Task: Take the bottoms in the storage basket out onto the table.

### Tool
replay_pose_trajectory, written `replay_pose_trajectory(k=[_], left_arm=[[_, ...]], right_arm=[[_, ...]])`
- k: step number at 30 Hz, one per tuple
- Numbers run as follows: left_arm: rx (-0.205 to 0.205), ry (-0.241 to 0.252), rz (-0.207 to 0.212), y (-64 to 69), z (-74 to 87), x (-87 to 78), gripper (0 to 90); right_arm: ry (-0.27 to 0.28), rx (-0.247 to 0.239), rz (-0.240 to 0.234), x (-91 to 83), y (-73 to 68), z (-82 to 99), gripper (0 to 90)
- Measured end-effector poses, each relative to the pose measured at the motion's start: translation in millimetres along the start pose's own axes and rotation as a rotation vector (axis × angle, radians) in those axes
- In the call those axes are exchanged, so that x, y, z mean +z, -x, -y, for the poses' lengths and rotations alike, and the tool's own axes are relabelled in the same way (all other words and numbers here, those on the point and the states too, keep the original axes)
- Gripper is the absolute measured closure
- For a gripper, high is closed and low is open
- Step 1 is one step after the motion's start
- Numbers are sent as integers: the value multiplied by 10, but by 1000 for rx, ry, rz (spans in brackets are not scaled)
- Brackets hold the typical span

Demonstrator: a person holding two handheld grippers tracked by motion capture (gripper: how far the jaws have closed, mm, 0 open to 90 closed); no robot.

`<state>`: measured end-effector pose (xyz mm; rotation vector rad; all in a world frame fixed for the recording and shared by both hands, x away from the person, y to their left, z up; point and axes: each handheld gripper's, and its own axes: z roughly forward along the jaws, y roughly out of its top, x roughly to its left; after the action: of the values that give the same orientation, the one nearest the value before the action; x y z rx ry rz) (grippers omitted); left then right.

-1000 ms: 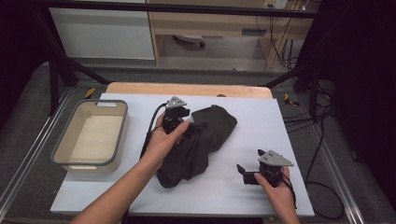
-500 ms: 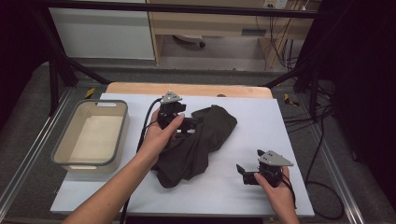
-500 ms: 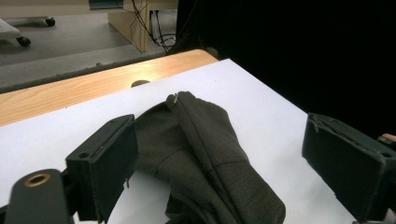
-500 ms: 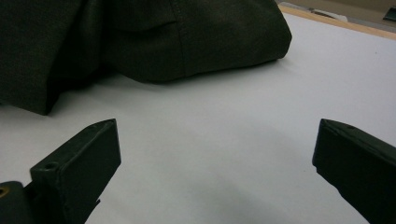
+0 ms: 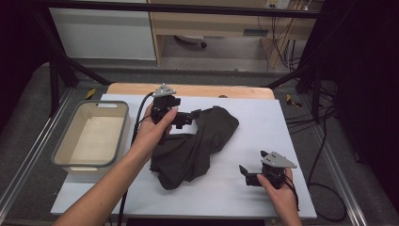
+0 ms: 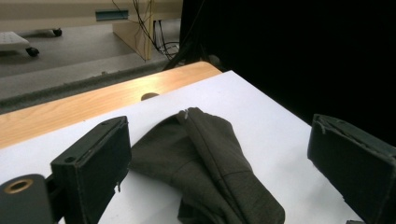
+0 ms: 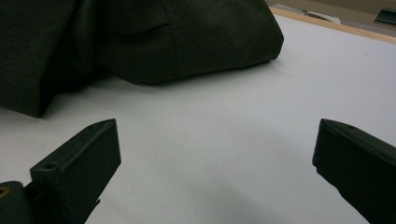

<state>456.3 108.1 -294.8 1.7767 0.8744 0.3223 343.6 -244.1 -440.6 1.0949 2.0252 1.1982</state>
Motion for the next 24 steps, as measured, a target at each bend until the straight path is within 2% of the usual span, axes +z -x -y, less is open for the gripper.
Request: replay_pose_trajectory(k=[3,6,13,17,24], left_arm=[[-6,1,-10,-35,-20,-67,61],[17,1,-26,-57,-56,-118,65],[22,18,-42,-118,-94,-258,65],[-3,35,-27,-141,-73,-334,64],[-1,41,-50,-214,-79,-466,64]], right_arm=[[4,-1,1,-8,10,3,20],[13,6,4,-26,25,-1,17],[16,10,9,-40,22,-1,18],[16,1,12,-29,26,-1,18],[13,7,9,-29,15,-5,16]])
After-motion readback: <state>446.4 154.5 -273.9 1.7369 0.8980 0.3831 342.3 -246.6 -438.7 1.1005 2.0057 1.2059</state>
